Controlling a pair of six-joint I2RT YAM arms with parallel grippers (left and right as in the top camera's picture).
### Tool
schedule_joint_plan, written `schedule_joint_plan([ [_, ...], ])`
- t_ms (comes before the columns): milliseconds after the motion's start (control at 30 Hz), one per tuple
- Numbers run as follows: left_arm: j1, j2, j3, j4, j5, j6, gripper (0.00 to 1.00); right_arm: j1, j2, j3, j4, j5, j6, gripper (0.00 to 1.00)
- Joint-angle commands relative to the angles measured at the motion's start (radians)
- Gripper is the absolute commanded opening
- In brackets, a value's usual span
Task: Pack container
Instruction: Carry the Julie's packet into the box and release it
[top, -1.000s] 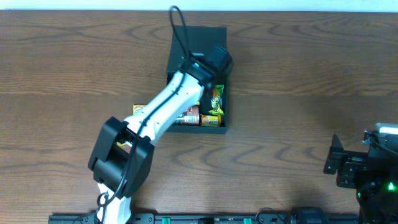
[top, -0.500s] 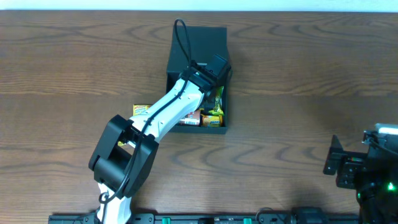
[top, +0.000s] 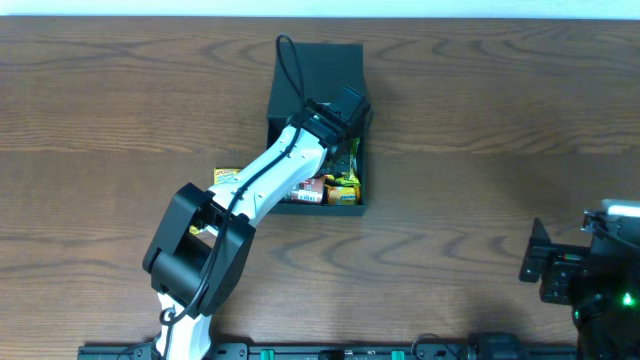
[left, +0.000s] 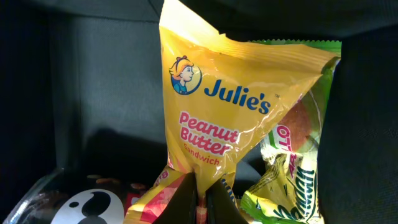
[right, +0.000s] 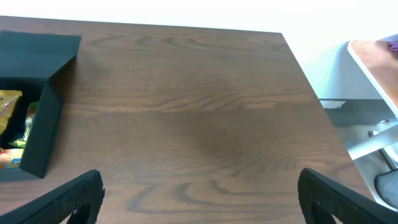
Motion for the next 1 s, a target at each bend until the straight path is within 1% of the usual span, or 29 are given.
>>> schedule_joint_plan([
  [0, -0.01, 0.026, -0.008, -0.039, 0.072, -0.082, 0.06, -0.004, -0.003, 0.006, -0.002, -0.014, 0.014, 0.99],
  [167, 0.002, 0.026, 0.014, -0.04, 0.058, -0.082, 0.06, -0.004, -0.003, 0.006, -0.002, -0.014, 0.014, 0.99],
  [333, 0.011, 0.026, 0.05, -0.041, -0.013, -0.074, 0.06, -0.004, -0.003, 0.006, -0.004, -0.015, 0.014, 0.99],
  [833, 0.012, 0.026, 0.091, -0.017, 0.019, -0.078, 0.06, -0.004, -0.003, 0.006, 0.003, -0.014, 0.014, 0.99],
  [967, 0.01, 0.026, 0.091, -0.037, 0.023, -0.105, 0.06, -0.004, -0.003, 0.006, 0.003, -0.014, 0.014, 0.99],
])
